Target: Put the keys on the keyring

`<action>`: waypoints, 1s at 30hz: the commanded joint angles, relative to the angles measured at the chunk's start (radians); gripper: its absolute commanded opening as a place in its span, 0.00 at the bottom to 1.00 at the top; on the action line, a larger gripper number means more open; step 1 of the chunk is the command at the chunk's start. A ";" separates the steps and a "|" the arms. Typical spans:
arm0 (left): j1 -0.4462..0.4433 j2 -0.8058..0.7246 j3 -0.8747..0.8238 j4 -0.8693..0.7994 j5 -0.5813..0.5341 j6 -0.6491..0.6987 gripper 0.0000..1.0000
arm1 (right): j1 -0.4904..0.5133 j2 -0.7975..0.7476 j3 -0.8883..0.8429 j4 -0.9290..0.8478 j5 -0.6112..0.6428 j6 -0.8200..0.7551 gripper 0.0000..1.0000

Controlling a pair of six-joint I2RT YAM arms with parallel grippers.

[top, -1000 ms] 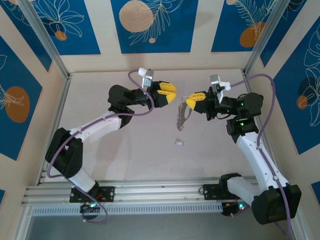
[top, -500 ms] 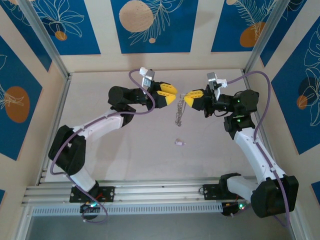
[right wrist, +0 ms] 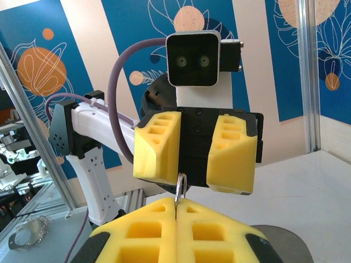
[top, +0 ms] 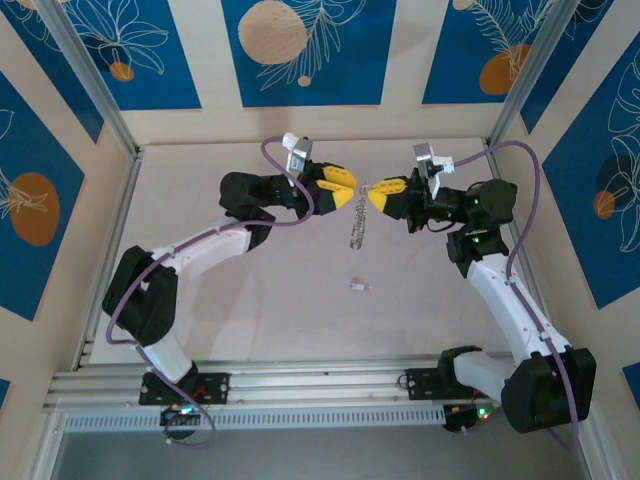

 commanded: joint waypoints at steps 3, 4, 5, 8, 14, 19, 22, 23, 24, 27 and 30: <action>-0.017 0.018 0.047 0.061 0.026 -0.021 0.32 | 0.010 0.001 0.013 0.042 0.024 0.008 0.00; -0.019 0.021 0.051 0.062 0.027 -0.024 0.32 | 0.010 0.002 0.014 0.043 0.024 0.008 0.00; -0.021 0.024 0.056 0.065 0.029 -0.027 0.32 | 0.010 0.002 0.013 0.044 0.023 0.007 0.00; -0.026 0.032 0.067 0.070 0.033 -0.035 0.32 | 0.011 0.002 0.010 0.045 0.025 0.008 0.00; -0.038 0.046 0.081 0.070 0.037 -0.039 0.29 | 0.012 0.002 0.009 0.045 0.029 0.008 0.00; -0.043 0.051 0.087 0.067 0.038 -0.040 0.25 | 0.012 0.001 0.006 0.044 0.032 0.008 0.00; -0.045 0.053 0.088 0.065 0.040 -0.038 0.22 | 0.012 0.000 0.004 0.045 0.033 0.008 0.00; -0.044 0.053 0.088 0.065 0.039 -0.039 0.21 | 0.012 0.000 0.004 0.044 0.032 0.008 0.00; -0.046 0.053 0.088 0.065 0.037 -0.039 0.19 | 0.012 0.000 0.003 0.045 0.034 0.008 0.00; -0.050 0.053 0.090 0.065 0.040 -0.037 0.12 | 0.012 -0.001 0.003 0.045 0.034 0.009 0.00; -0.051 0.053 0.094 0.060 0.045 -0.034 0.00 | 0.012 -0.001 0.003 0.044 0.033 0.012 0.00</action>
